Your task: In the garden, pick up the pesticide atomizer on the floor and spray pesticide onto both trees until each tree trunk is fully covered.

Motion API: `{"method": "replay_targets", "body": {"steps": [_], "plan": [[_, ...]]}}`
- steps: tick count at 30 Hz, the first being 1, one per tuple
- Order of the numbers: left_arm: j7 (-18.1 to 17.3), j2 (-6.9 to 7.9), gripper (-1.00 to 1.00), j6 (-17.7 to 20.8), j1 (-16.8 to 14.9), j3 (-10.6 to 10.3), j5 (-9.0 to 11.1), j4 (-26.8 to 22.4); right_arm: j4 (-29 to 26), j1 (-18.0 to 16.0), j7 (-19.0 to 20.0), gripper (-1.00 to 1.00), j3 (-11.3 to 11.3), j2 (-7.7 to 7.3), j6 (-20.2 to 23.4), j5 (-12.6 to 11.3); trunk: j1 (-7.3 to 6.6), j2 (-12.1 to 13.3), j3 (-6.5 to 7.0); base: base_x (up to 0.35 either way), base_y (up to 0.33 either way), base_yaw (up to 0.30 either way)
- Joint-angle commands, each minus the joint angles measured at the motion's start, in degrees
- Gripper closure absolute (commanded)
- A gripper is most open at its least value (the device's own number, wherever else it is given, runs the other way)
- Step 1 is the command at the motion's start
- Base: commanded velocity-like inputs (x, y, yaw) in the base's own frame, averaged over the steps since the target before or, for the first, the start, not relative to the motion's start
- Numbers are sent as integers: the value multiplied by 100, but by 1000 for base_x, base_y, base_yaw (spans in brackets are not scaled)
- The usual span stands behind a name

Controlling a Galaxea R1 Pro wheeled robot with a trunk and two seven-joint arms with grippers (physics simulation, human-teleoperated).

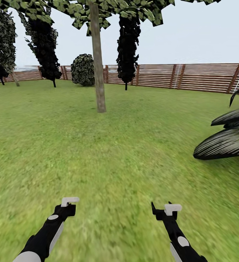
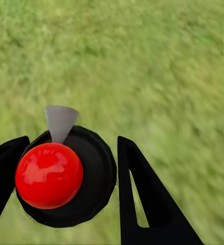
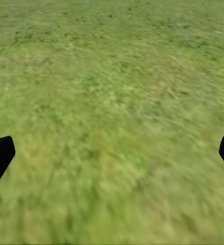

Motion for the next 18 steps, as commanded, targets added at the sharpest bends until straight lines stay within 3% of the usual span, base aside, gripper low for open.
{"method": "replay_targets", "body": {"steps": [1, 18], "plan": [[2, 0, 100, 0, -1, 0, -1, -1, -1, 0, 1, -100, 0, 0, 0, -1, 0, 0, 0, 302, 169, 0], [-3, -6, 100, 0, -1, -9, -1, -1, 3, 0, 6, -100, -13, 0, 0, -21, 0, 0, -49, 284, 203, 20]]}}
